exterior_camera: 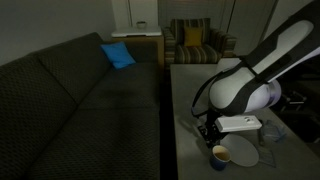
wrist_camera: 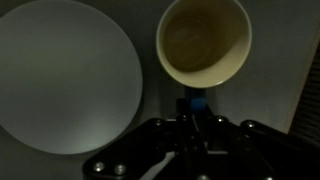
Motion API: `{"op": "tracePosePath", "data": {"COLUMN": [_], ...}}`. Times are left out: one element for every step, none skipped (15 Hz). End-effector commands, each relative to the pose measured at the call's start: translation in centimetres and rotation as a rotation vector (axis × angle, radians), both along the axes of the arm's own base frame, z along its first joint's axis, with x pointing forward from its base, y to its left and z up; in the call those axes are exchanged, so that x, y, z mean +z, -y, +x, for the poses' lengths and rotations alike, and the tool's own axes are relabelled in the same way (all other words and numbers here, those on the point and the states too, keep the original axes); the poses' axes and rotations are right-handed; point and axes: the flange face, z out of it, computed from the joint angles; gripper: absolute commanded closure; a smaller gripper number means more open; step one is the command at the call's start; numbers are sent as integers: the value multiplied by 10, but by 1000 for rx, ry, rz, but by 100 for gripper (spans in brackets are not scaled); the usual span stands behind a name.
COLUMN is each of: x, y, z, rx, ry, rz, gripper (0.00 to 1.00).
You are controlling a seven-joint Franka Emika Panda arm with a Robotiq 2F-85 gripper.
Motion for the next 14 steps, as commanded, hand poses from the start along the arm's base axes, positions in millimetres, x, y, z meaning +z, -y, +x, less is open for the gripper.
{"op": "tracePosePath", "data": {"x": [0, 0, 0, 0, 1, 3, 5, 8, 12, 15, 20, 24, 29, 34], "y": [1, 1, 1, 0, 0, 0, 0, -1, -1, -1, -2, -3, -4, -6], "z": [0, 0, 1, 1, 1, 1, 1, 2, 3, 5, 6, 7, 9, 12], "rx": [-1, -1, -1, 0, 1, 4, 8, 10, 12, 13, 15, 19, 23, 24], "ry": [-18, -18, -17, -17, -15, -13, -11, -5, 0, 6, 13, 18, 24, 32], "rz": [-8, -9, -9, -10, -13, -17, -20, -22, -25, -27, -26, -26, -27, -31], "gripper": [96, 97, 97, 97, 97, 97, 97, 97, 97, 97, 97, 97, 97, 97]}}
